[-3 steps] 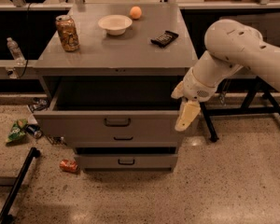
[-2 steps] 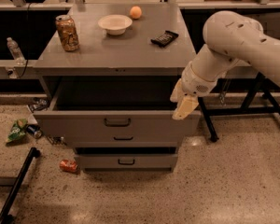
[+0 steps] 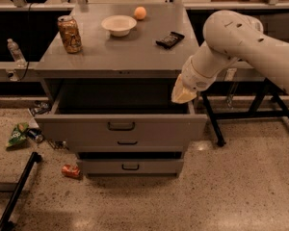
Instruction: Open top drawer
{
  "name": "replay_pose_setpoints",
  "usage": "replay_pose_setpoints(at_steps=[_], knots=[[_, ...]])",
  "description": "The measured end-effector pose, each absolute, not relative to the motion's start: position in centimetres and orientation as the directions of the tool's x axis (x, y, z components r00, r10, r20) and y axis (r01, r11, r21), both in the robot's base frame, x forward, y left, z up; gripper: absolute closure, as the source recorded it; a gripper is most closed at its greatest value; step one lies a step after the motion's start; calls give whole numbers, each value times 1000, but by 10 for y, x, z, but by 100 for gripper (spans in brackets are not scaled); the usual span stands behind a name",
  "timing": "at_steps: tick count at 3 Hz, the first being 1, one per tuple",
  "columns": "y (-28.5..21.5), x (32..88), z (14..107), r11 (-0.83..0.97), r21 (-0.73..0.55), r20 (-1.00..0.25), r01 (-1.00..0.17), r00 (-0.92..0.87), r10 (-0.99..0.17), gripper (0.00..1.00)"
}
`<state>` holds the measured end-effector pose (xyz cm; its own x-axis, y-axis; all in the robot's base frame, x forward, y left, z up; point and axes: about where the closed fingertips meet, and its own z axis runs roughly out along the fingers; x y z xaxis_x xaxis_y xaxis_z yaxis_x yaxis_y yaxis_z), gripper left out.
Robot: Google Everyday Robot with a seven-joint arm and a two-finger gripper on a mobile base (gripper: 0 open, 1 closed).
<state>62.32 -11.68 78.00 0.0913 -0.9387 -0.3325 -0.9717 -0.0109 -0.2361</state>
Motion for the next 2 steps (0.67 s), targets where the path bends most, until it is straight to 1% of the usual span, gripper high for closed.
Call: replay_pose_setpoints(at_steps=[1,2], knots=[[-115,649,766,-22,-275,-336,-961,118,-934,100],[-115,664,744,-21,-276,-347,-961,120,-930,100]])
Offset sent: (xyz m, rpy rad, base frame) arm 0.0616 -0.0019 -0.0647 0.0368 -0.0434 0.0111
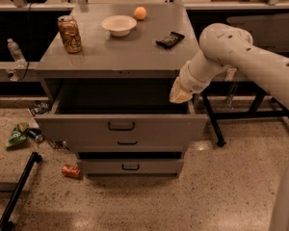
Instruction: Open top drawer
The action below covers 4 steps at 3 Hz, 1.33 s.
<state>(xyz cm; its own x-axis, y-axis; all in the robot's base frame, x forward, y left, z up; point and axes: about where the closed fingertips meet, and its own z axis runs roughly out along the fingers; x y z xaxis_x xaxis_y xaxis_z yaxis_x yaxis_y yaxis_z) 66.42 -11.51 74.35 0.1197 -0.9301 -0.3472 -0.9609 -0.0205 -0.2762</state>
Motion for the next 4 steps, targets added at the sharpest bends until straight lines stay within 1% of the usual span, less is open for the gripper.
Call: replay_pose_setpoints(at_steps=[2,4], knots=[[-114,678,696,-4,-238,-373,-971,95,-923,100],[-101,686,662,-31,-208,-400,-978,114,-909,100]])
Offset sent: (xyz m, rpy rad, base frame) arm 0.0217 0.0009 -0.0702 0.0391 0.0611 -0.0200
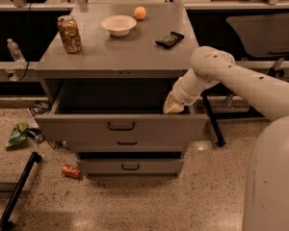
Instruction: Open top drawer
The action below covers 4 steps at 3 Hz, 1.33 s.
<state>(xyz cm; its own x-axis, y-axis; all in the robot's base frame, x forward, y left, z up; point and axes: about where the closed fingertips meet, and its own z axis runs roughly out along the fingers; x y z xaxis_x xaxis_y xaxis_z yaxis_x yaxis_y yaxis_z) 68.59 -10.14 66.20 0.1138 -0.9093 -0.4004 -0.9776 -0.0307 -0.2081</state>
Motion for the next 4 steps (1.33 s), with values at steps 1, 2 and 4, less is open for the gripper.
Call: replay_pose_setpoints(at_steps=[1,2,4], knots=[[-94,686,647,-48,-187,-413,-981,123,-902,100],[-89,676,632,-67,-151,-427,-986,127,-895,100],[-88,628,616,-69,-5,-452,-998,64,-890,100]])
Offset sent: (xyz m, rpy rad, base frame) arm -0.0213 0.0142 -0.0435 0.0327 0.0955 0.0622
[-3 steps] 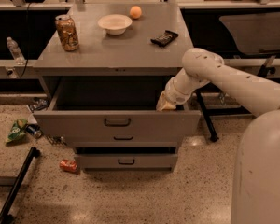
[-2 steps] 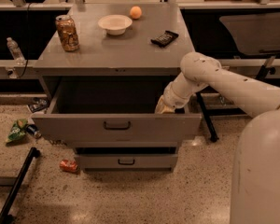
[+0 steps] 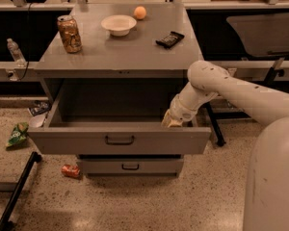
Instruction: Open top drawer
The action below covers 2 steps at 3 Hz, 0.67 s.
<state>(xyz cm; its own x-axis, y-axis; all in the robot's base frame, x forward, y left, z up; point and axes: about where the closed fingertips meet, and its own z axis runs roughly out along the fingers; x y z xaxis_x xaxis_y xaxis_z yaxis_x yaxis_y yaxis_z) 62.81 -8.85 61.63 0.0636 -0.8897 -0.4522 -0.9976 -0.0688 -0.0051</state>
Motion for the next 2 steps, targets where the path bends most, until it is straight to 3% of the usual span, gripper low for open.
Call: replay_pose_setpoints(at_steps=[2], knots=[[-73,560,604,-32,175,-492,-984,-59,-869,100]])
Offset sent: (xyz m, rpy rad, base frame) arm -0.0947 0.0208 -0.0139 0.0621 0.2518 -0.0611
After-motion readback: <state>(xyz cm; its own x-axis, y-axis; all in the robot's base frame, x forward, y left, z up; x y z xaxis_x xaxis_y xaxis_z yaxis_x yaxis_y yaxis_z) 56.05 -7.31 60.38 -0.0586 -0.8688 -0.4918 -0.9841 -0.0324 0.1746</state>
